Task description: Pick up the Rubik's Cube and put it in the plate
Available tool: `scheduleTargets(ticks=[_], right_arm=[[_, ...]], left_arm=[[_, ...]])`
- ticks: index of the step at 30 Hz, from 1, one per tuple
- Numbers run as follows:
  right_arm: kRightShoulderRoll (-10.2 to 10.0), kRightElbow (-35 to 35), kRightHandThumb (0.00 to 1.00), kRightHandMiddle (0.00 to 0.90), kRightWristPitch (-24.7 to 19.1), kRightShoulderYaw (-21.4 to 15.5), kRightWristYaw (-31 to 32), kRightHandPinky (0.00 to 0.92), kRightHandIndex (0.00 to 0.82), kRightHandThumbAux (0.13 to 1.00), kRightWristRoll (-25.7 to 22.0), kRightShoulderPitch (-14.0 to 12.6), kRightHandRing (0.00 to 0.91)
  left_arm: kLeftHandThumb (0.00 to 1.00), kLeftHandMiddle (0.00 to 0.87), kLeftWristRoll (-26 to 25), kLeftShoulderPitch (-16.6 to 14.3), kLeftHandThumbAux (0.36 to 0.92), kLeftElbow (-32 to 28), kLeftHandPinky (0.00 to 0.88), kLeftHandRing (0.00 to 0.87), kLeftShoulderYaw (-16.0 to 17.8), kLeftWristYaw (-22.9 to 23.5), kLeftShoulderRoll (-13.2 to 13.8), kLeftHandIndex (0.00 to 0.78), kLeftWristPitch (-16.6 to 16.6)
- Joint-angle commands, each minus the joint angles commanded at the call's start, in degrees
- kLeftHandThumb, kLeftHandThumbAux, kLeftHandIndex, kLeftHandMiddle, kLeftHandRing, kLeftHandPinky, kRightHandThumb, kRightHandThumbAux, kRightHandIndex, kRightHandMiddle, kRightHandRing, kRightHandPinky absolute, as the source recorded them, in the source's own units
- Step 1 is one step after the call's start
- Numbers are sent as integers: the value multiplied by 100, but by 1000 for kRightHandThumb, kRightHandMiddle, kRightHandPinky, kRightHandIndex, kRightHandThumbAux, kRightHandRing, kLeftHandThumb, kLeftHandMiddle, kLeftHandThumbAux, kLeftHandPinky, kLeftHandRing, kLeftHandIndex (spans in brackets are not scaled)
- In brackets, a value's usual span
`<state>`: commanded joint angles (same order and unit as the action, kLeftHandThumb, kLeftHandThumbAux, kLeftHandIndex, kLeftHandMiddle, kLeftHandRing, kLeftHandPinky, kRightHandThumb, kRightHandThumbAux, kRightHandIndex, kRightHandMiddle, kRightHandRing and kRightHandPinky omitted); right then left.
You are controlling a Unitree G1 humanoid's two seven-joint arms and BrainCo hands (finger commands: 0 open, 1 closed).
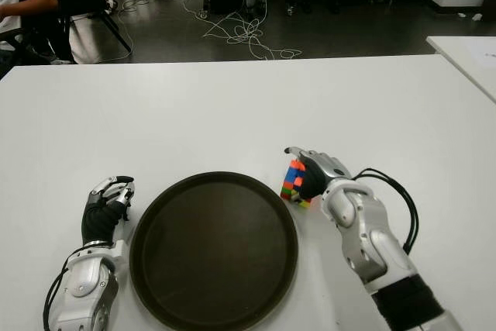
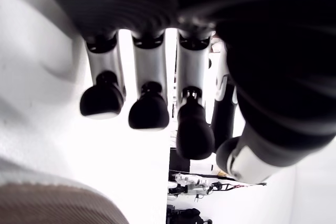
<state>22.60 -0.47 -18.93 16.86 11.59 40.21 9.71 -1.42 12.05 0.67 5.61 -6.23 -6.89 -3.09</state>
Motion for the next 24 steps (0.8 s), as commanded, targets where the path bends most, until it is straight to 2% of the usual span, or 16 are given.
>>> scheduleTargets(ticks=[3,6,13,24], right_arm=[[-11,480,577,567,201,-33,-437,599,363,786,-3,90,638],[-9,902,654,546,397,-22,-785,569,401,753,-3,174,595],[-18,1094,688,551,524,24,-1087,578,418,737,-7,202,585],[-34,1205,689,693,733,-49,-1130,707,427,733,-188,200,701]], left_arm=[[708,786,16,-8,706,21,816,814,14,-25,-2,443,-7],[708,785,22,-9,706,27,814,812,19,-19,9,443,-5],[708,783,-30,-2,706,29,814,812,32,39,20,443,-23],[709,782,-54,-8,706,-33,818,814,49,25,11,443,140]])
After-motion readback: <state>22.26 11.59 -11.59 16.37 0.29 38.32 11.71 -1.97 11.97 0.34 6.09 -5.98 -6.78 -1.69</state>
